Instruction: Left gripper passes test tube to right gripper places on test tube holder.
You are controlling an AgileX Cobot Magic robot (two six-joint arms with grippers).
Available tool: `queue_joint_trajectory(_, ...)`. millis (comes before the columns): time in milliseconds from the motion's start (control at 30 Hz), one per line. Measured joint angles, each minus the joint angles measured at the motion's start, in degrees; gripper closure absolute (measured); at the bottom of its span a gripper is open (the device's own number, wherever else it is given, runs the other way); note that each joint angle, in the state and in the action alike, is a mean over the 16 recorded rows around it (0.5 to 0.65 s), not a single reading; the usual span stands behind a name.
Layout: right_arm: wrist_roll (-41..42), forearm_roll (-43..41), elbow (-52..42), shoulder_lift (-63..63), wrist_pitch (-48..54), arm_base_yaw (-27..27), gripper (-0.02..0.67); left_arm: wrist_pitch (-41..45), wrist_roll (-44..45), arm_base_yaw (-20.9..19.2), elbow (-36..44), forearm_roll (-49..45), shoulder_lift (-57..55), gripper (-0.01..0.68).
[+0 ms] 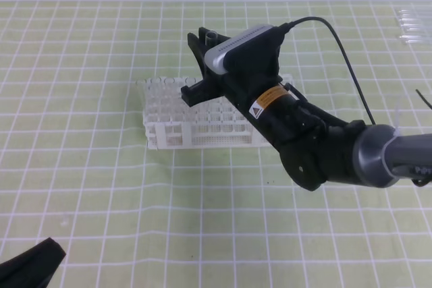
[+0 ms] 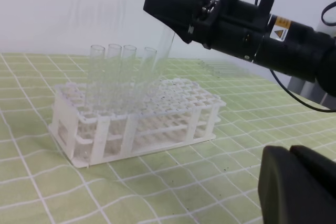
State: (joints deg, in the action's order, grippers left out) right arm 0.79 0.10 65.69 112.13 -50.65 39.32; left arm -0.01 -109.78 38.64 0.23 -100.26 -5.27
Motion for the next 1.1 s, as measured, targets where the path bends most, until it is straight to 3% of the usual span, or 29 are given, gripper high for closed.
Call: queue_joint_trajectory(1100,-1.79,-2.16,1.2,3.22,-0.85,0.01,0.564,0.25,0.09,-0.06,0.48,-0.85,-0.3,0.675)
